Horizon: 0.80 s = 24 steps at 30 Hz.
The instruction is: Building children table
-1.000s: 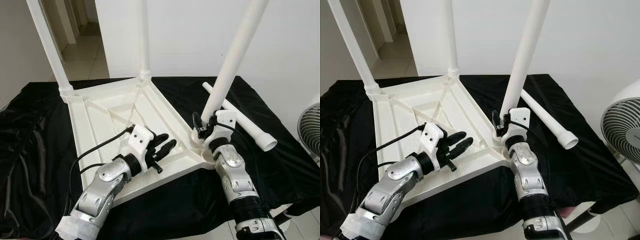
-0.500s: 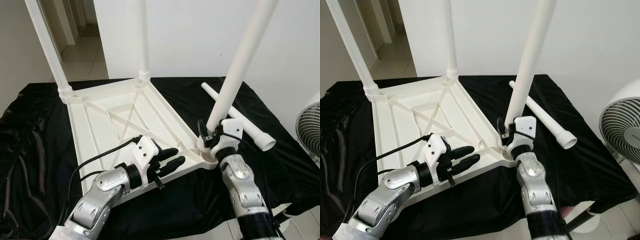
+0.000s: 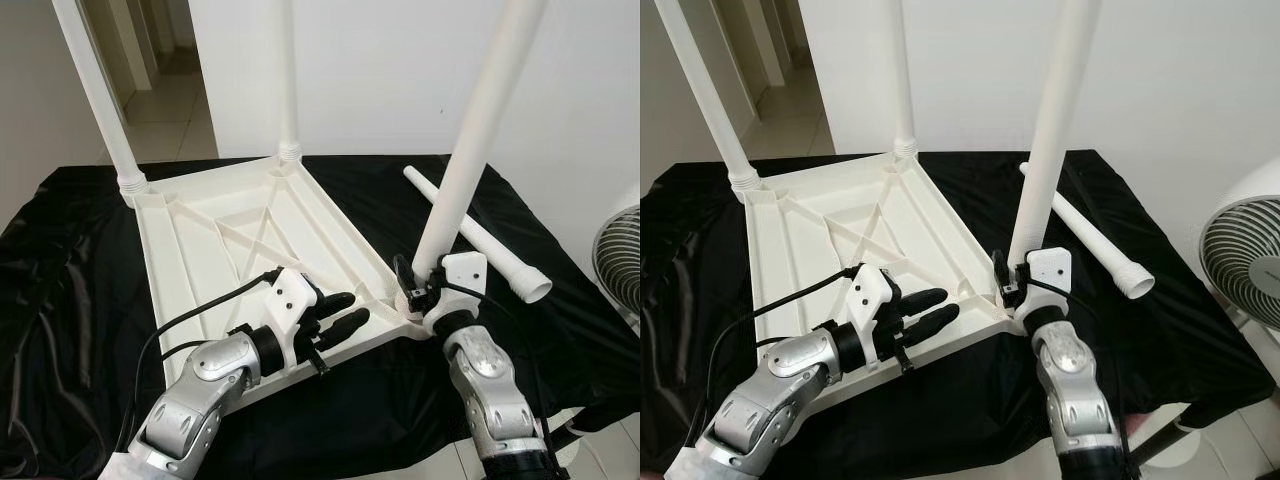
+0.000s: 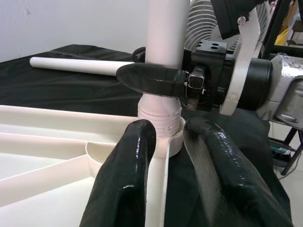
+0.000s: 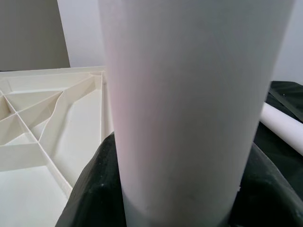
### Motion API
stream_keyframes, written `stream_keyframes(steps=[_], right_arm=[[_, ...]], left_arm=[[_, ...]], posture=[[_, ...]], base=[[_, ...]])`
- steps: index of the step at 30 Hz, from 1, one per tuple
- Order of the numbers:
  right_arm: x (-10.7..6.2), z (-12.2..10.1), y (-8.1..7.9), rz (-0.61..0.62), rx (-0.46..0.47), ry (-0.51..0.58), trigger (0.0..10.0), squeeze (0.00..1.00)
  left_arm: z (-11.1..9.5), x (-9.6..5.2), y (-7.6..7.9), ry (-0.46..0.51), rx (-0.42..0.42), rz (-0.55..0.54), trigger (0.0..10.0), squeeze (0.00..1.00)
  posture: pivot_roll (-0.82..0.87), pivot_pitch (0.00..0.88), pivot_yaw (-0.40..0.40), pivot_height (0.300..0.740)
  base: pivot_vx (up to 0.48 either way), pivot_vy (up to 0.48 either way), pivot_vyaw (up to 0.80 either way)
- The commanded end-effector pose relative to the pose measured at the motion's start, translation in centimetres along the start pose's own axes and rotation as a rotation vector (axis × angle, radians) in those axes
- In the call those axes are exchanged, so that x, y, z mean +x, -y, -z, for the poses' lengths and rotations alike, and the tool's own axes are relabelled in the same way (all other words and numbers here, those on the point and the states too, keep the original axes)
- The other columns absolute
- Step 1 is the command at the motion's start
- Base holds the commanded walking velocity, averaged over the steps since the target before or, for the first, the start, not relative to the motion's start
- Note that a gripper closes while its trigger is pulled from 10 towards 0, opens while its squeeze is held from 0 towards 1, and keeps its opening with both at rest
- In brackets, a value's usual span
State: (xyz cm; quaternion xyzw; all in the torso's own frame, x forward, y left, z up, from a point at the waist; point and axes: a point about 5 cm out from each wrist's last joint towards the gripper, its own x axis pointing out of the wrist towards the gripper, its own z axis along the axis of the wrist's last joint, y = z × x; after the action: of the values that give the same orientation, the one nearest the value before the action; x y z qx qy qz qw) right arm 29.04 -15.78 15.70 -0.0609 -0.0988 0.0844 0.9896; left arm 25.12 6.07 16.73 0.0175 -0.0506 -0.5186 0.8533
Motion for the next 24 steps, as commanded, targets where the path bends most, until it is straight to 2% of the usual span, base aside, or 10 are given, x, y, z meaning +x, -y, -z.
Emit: stream_keyframes(steps=[1,11,17,24], right_arm=[[-0.5,0.94,-0.18,0.001,0.008,-0.055,10.0,0.0],[-0.68,1.06,0.07,0.01,0.003,-0.067,10.0,0.0],[-0.38,1.17,0.56,0.053,0.001,-0.07,10.0,0.0],[0.12,1.21,0.74,0.035,-0.01,-0.07,10.0,0.0]], left_arm=[[-0.05,-0.1,0.25,0.001,-0.009,0.002,10.0,0.0],[-0.27,0.1,0.24,0.006,-0.014,0.002,10.0,0.0],[-0.31,0.14,0.27,0.008,-0.022,0.004,10.0,0.0],[-0.32,0.08,0.45,0.002,-0.022,0.012,10.0,0.0]], posture=[[0.0,0.007,0.016,0.74],[0.0,0.006,0.014,0.74],[0.0,0.005,0.017,0.74],[0.01,0.007,0.017,0.74]], base=[[0.0,0.0,0.0],[0.0,0.0,0.0],[0.0,0.0,0.0],[0.0,0.0,0.0]])
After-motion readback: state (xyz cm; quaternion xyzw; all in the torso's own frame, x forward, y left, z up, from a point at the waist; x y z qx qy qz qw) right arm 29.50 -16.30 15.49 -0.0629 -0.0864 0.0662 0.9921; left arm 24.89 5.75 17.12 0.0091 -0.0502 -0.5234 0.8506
